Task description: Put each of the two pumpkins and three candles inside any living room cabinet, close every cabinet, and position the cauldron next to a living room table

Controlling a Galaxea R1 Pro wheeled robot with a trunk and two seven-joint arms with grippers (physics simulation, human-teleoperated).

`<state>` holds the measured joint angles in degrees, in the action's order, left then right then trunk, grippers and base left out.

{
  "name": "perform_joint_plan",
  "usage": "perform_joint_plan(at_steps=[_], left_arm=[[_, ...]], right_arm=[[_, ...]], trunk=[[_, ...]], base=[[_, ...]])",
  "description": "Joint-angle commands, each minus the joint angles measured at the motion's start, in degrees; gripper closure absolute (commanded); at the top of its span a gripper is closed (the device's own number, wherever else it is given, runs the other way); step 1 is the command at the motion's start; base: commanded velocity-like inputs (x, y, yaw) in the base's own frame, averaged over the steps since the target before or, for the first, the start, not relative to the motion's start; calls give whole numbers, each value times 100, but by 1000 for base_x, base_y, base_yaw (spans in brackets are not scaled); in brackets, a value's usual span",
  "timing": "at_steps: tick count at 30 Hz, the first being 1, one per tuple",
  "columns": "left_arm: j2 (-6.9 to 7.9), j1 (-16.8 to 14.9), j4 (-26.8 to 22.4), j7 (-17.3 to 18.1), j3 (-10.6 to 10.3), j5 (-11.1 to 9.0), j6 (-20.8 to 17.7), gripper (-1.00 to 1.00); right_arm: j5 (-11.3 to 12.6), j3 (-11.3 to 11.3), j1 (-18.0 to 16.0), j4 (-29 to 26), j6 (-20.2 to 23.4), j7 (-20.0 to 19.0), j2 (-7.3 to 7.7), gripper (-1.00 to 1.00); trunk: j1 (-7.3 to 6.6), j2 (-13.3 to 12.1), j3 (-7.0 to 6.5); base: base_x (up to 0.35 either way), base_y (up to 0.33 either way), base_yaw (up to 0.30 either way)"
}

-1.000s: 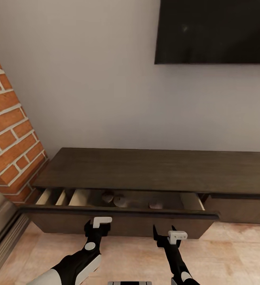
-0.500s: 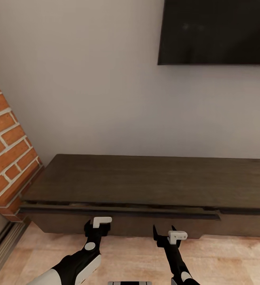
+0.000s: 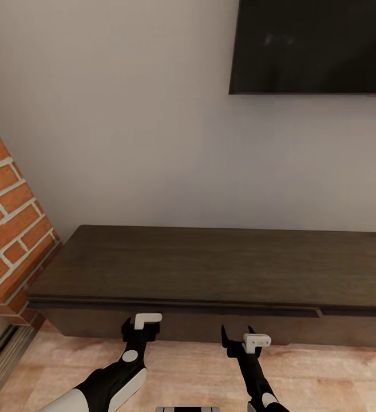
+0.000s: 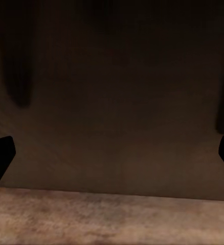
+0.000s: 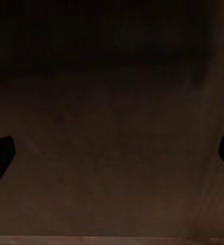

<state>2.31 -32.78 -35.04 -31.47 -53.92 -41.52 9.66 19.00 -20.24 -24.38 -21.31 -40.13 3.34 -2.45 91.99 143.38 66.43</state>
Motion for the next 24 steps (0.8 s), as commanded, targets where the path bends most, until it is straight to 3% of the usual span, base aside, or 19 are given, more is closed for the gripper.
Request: perform_joint_plan(at_steps=[1, 11, 24], left_arm=[[6, -9, -6, -35, -48, -49, 36, -100], [2, -9, -5, -32, -57, -49, 32, -100], [-2, -9, -77, -18, -63, -63, -26, -100]], right_arm=[[34, -49, -5, 2, -21, 35, 4, -100], [33, -50, -5, 4, -21, 34, 2, -100], [34, -50, -5, 11, -12, 26, 7, -100]], trunk=[[-1, 2, 4], [-1, 2, 4], [-1, 2, 4]], base=[[0, 0, 0], [-9, 0, 0], [-142, 0, 0]])
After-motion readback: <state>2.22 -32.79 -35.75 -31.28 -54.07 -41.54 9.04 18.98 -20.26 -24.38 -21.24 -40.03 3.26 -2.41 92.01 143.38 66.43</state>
